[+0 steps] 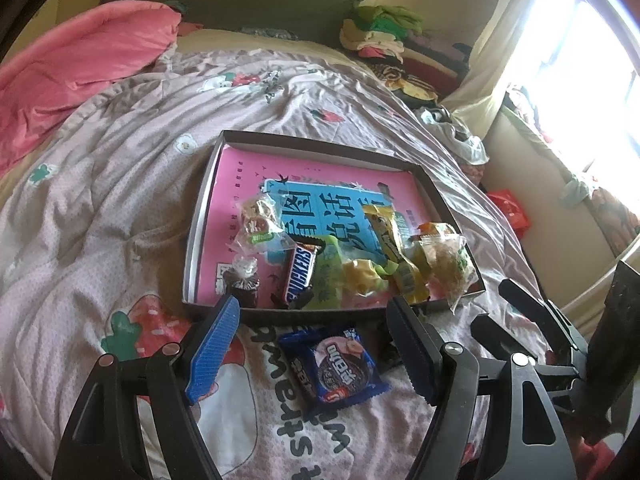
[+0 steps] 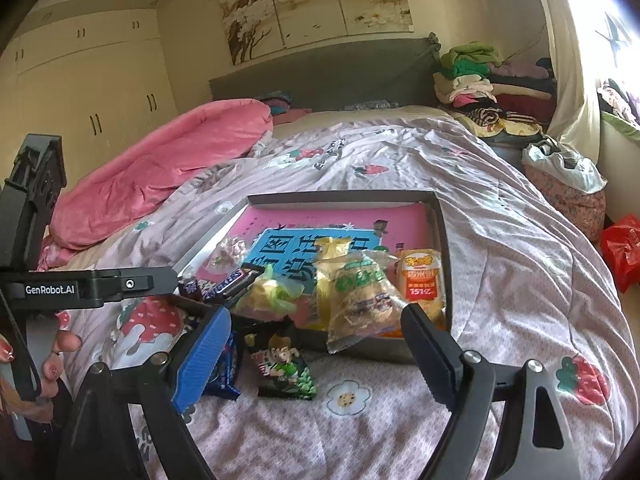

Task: Organize snacks
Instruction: 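Withdraw both open tools toward the blue Oreo pack and cartoon-print bag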

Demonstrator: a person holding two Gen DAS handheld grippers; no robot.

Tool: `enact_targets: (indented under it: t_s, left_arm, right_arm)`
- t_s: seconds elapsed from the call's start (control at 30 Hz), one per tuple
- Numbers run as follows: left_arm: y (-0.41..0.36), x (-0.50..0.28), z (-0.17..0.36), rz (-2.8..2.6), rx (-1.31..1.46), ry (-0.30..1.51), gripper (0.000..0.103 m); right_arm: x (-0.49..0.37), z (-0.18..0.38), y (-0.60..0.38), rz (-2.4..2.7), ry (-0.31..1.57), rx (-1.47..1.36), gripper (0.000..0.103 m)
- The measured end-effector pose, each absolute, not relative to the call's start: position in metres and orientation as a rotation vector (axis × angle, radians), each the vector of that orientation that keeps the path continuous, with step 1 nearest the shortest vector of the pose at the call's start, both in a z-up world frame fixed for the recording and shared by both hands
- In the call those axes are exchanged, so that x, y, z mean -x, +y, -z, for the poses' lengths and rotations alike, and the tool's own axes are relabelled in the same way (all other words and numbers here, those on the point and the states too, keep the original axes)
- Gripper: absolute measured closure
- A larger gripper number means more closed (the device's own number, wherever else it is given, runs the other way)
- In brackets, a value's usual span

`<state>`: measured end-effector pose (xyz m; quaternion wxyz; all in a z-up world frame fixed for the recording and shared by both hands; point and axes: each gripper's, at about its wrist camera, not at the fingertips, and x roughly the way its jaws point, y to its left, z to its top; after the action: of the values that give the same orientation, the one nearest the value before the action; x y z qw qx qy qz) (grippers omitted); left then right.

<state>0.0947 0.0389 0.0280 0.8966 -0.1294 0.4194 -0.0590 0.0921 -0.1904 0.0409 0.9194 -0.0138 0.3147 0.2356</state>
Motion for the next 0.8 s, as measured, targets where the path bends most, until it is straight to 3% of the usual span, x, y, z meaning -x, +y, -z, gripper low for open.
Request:
enact_targets:
  t_s: [0.8]
  left_arm:
    - [0.026,-0.087,0.012,0.137,0.304,1.027,0.026]
  right_arm:
    - [-0.089,-0.013,-0.173,-0.503,0.793,0.099,0.016]
